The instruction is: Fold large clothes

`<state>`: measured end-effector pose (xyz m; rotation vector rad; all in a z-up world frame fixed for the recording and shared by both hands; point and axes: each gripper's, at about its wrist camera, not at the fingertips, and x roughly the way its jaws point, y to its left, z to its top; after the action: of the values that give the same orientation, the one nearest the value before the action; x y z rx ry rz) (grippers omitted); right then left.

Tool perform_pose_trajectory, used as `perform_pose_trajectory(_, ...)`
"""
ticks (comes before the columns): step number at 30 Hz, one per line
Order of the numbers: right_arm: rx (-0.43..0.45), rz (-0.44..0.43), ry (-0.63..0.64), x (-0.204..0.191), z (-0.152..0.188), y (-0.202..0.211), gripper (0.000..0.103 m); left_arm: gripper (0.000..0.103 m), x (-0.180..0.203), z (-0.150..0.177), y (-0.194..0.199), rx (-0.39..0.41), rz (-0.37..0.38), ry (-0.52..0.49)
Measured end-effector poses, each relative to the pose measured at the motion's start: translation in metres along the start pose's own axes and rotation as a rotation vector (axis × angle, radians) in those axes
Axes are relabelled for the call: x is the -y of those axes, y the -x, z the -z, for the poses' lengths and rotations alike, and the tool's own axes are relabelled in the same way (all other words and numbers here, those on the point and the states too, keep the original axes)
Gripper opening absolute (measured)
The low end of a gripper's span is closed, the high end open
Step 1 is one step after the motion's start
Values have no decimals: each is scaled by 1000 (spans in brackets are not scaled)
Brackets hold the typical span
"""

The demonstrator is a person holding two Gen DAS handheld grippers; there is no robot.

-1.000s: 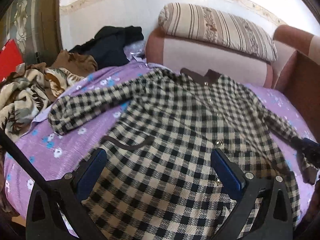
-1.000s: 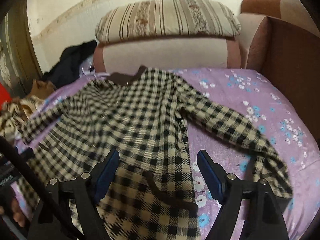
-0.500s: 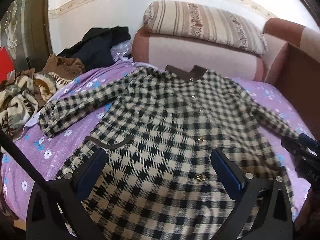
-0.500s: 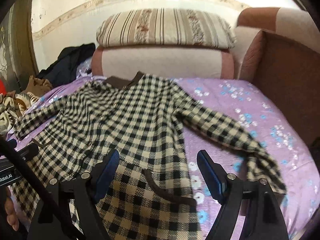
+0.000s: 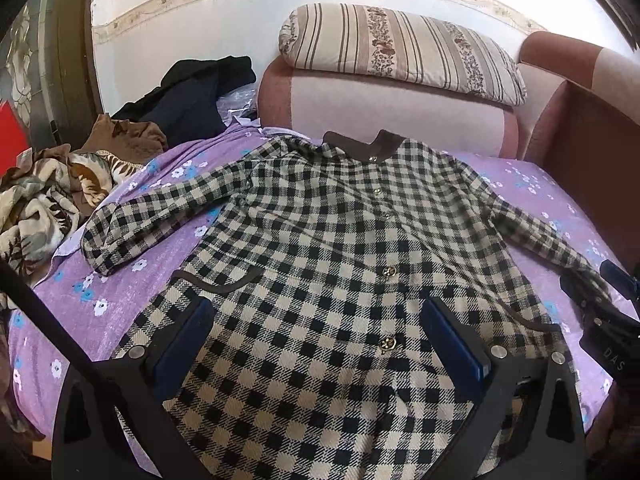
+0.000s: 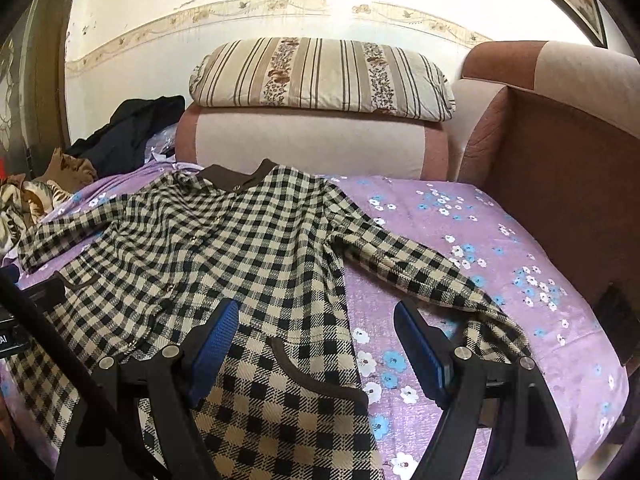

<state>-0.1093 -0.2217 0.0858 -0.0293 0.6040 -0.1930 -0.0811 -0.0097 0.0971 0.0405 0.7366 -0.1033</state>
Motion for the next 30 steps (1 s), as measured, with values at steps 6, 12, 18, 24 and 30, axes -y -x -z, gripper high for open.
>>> perform_pose_trajectory(6,-14,-3,-1,-1,2,-6,84,103,-2,2,-5,-17,-5,3)
perform_pose_trajectory(12,-32,-2,5,-2,6,-12,84,103,1,4,-11,-41,-3,-12)
perform_pose_trajectory(18,-50,-2,12,0,10,-16,84,103,3,7,-12,-48,-14,-38)
perform_pose_trajectory(24,-20,-7,41,-7,11,-1,84,103,-9,13,5,-10,-58,-63)
perform_pose_trajectory(30,-8,-33,39,-15,17,19,84,103,-46,21,22,19,-148,-33)
